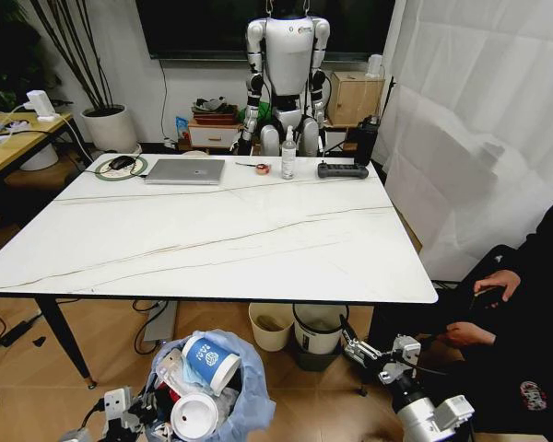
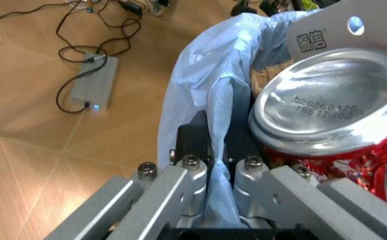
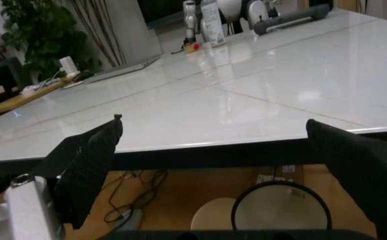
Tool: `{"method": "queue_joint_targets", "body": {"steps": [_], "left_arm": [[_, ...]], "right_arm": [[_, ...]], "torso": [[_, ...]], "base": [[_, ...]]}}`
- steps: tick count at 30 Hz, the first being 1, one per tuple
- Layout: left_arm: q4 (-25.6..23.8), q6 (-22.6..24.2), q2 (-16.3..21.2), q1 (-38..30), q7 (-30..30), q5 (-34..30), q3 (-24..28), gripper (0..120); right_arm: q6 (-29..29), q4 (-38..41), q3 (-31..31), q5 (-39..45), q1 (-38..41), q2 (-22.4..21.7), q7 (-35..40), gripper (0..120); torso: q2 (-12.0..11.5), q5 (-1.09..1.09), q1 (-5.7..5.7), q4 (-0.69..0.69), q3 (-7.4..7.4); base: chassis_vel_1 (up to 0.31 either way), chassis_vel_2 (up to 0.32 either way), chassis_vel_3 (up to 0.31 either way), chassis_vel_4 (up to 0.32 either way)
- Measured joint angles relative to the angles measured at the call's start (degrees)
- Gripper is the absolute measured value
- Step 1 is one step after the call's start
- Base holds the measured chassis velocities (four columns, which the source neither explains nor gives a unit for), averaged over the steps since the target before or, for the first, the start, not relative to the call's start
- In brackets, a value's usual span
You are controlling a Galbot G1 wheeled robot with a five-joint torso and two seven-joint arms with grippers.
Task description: Pick up the trash bin and place the trash from the table into it.
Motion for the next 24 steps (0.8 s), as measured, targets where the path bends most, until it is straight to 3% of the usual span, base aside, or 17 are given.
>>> {"method": "queue_joint_targets", "body": {"steps": [24], "left_arm": [[2.00,-3.71,-1.14,-1.18,0.72,-0.52,-0.21,0]], "right_arm": [[-0.10,0.07,-0.09,0.15,0.08,-0.08,0.12,100]], "torso": [[0.00,0.00,0.00,0.00,0.00]], "base": [[0.000,0.000,0.000,0.000]]}}
